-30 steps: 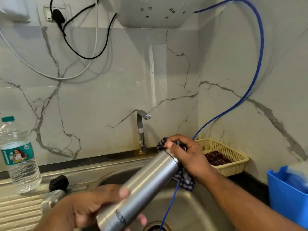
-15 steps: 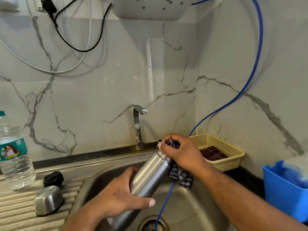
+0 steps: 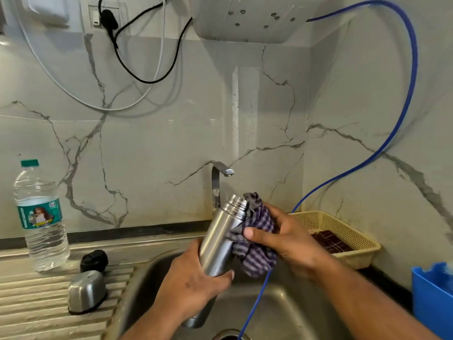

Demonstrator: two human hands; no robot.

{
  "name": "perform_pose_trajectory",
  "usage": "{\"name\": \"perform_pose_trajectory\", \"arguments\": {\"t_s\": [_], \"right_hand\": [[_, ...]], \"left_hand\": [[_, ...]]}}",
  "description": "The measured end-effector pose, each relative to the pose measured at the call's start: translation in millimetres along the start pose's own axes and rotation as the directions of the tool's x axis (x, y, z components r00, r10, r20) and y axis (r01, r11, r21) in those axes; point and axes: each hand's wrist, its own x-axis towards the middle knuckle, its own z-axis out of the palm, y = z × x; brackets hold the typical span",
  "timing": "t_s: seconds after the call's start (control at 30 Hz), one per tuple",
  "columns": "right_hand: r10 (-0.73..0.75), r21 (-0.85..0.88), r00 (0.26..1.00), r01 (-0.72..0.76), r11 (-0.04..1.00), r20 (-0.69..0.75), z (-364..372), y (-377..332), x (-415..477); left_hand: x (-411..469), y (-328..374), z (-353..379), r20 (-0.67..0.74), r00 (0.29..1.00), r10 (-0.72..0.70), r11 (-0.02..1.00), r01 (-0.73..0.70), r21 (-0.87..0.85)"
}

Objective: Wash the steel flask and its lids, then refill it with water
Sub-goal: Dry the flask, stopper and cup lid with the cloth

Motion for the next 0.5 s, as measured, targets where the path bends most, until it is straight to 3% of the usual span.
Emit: {"name": "perform_pose_trajectory", "arguments": {"t_s": [0.1,0.2,0.4,0.5], "right_hand": [[-0.088,-0.123,0.987,0.072,0.99,-0.132,11.3,6.2,-1.3],[-0.095,-0.132,0.983,0.074,0.988,-0.157,15.9,5.8,-2.6],[0.117,0.252,0.993,-0.113,0.961,0.0,12.5,4.1,-2.3],[0.102,0.359,0.983,-0.152,0.921,0.154,7.1,6.1,-3.0]], "left_hand": [[-0.5,5.3,2.4,0.122,0.993,-0.003,0.998,0.01,-0.057],[-1.0,7.1,-5.1,0.295,0.953,0.062,0.992,-0.027,-0.12],[-8.1,11.7,-27.1,0.596,0.794,0.118,0.961,0.06,-0.271],[-13.7,12.5,-30.9,0.761,0.618,0.196,0.884,0.226,-0.411]]}}
